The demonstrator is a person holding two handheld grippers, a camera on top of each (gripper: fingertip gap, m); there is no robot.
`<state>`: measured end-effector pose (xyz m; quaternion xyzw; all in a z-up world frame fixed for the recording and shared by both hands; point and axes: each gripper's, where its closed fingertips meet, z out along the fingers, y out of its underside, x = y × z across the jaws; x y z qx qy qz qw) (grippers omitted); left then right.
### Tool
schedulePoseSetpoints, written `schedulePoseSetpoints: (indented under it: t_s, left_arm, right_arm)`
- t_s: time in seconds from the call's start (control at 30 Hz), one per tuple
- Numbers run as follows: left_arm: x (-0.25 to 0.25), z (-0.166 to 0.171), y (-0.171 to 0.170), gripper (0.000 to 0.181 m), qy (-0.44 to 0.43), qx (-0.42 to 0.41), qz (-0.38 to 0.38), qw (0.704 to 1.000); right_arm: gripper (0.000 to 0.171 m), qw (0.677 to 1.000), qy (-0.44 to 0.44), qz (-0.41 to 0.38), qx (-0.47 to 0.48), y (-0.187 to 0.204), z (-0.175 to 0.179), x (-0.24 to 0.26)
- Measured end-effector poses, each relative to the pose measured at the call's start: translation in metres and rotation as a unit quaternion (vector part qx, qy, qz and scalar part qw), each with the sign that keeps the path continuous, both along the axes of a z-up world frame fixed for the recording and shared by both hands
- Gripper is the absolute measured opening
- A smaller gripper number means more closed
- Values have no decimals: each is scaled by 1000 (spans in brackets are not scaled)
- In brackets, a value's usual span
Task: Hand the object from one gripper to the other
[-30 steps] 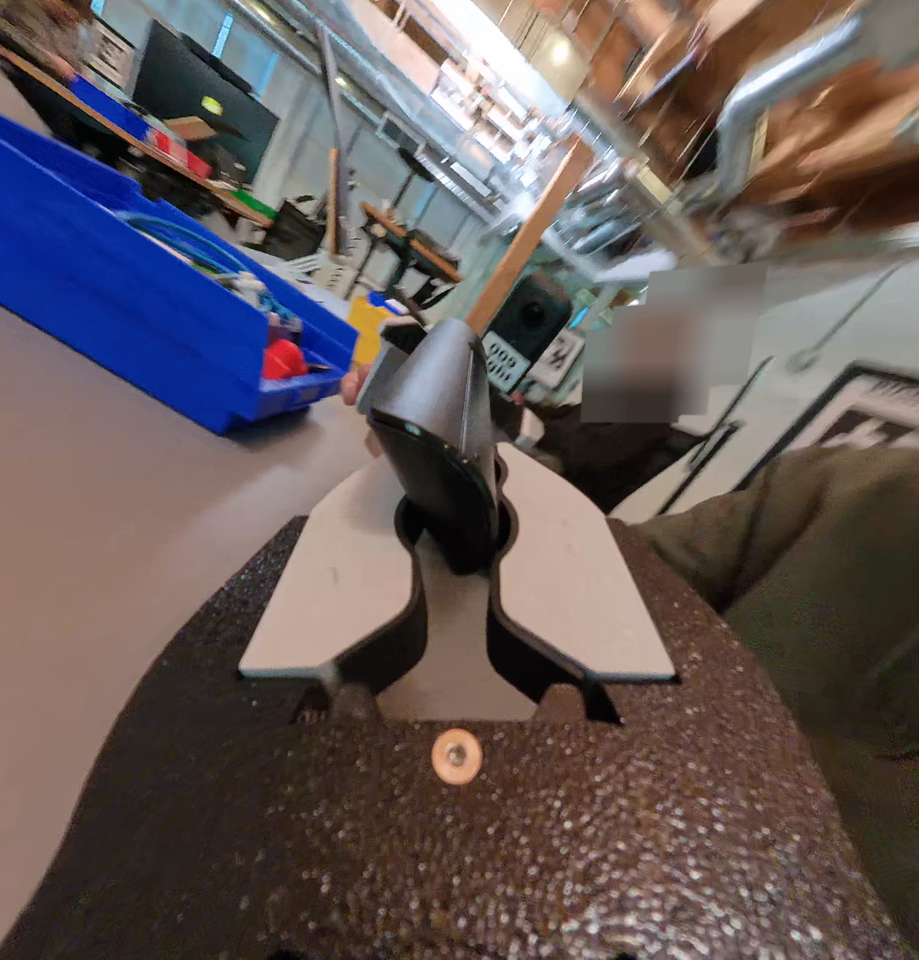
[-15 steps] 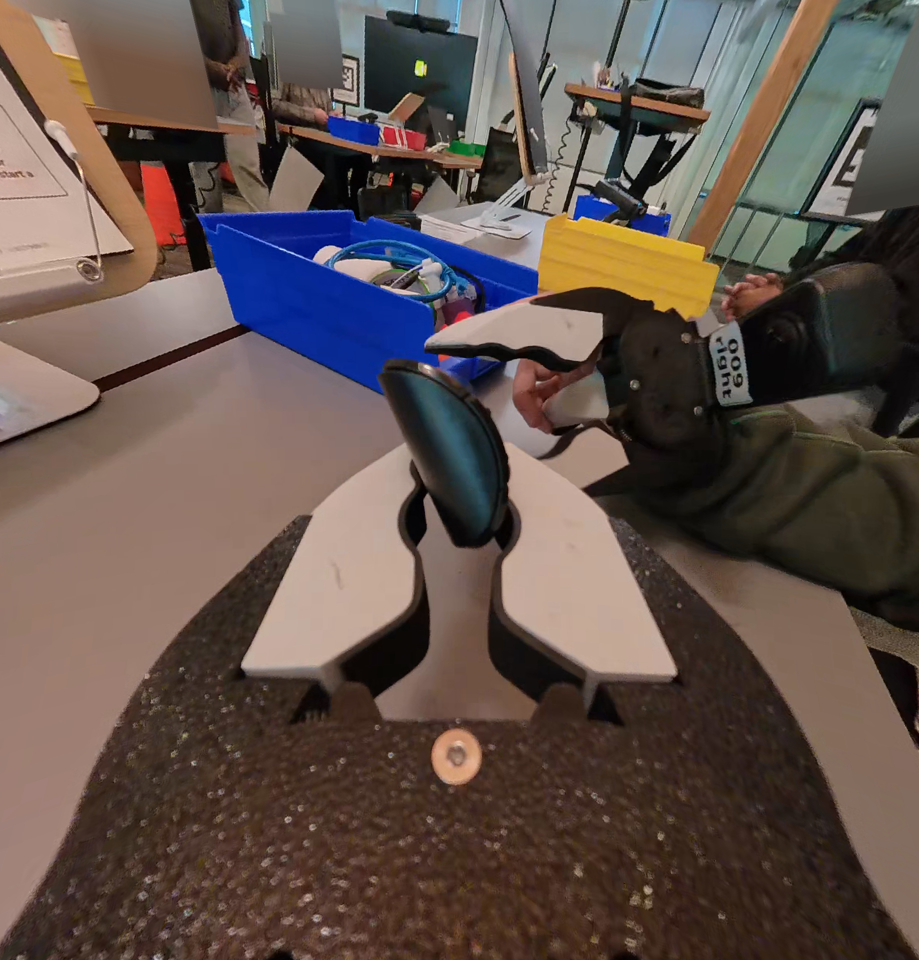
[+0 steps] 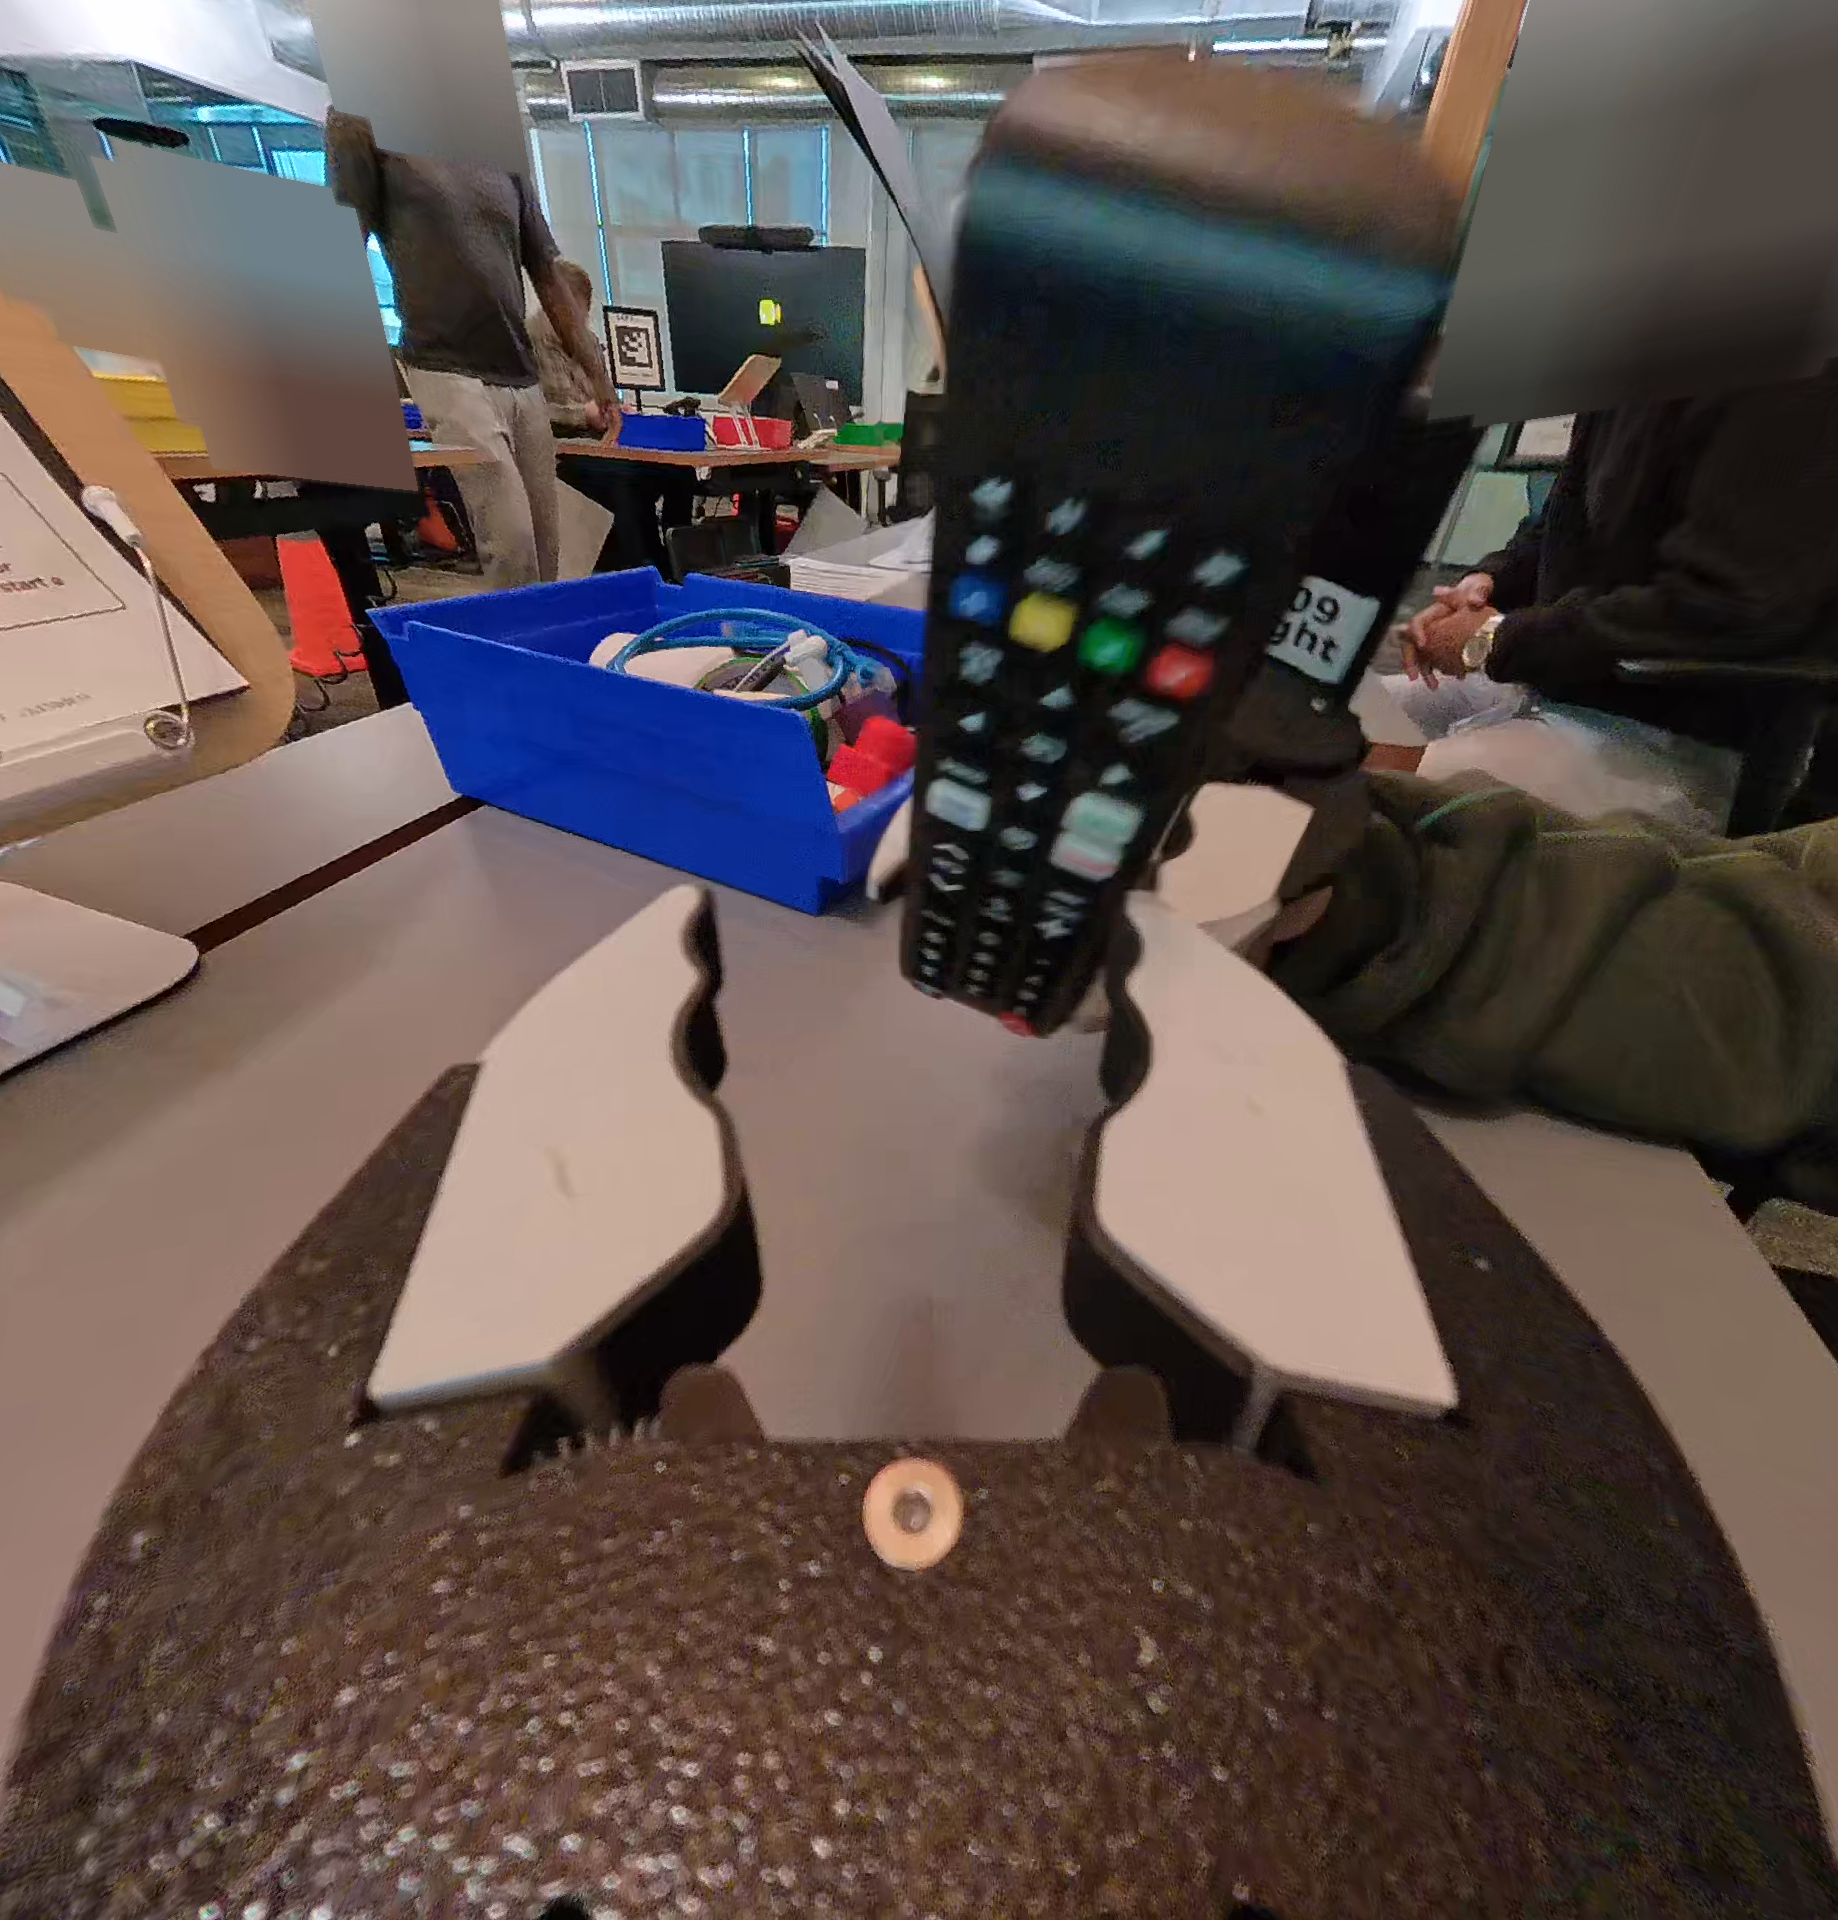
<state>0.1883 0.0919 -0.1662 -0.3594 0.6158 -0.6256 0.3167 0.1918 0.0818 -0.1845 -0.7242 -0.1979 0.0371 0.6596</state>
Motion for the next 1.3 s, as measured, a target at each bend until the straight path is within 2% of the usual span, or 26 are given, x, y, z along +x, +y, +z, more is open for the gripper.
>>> schedulePoseSetpoints:
  t_s: [0.07, 0.17, 0.23, 0.3, 0.33, 0.4, 0.53, 0.6, 0.63, 0.77, 0.87, 0.93, 1.0, 1.07, 1.17, 1.23, 1.3]
  left_arm:
    - [-2, -3, -9, 77, 0, 4, -27, 1000]
    - [-8, 4, -16, 68, -27, -11, -54, 998]
    - [-17, 8, -27, 64, -37, -24, -100, 994]
    - [-22, 10, -35, 67, -32, -43, -134, 990]
    - [-20, 8, -35, 67, -29, -41, -127, 991]
    - [-14, 6, -30, 50, -39, -23, -98, 994]
    - [-7, 14, -24, 49, -52, -32, -59, 996]
    - [3, 15, -11, 50, -52, -29, 6, 998]
    - [9, 14, -2, 50, -44, -32, 46, 997]
    - [19, 14, 24, 50, -23, -100, 147, 984]
    - [23, 8, 30, 50, -1, -141, 173, 975]
    - [25, 5, 28, 50, 5, -157, 171, 973]
    - [24, 5, 29, 50, -1, -158, 165, 974]
    - [20, 10, 25, 48, -13, -162, 123, 979]
    - [6, 23, 15, 55, -38, -150, 30, 987]
    - [-3, 23, 13, 57, -30, -132, -9, 991]
    - [-11, 24, 10, 55, -32, -126, -41, 991]
  right_arm:
    - [48, 997, 57, 51, -16, -3, 1, -16]
    - [48, 986, 127, 98, -35, -7, 3, -26]
    - [48, 982, 142, 116, -53, -9, 1, -30]
    - [48, 983, 137, 107, -66, -6, -6, -30]
    - [48, 982, 134, 111, -74, -6, -9, -31]
    - [48, 984, 119, 107, -79, -5, -14, -33]
    - [47, 986, 135, 90, -48, -3, -5, -25]
    - [46, 994, 98, 42, -9, 2, -2, -13]
    - [54, 998, 65, 11, 16, 4, 0, -7]
    - [58, 989, -78, -113, 55, 16, -6, 15]
    - [48, 976, -140, -159, 48, 23, -17, 23]
    - [25, 973, -165, -161, 28, 26, -26, 24]
    - [24, 972, -170, -159, 20, 27, -27, 25]
    - [24, 981, -132, -139, 16, 24, -22, 24]
    - [23, 999, 34, -25, 7, 12, -10, 6]
    - [23, 992, 116, 58, -13, 1, -6, -7]
    - [22, 984, 139, 106, -25, -8, -5, -14]
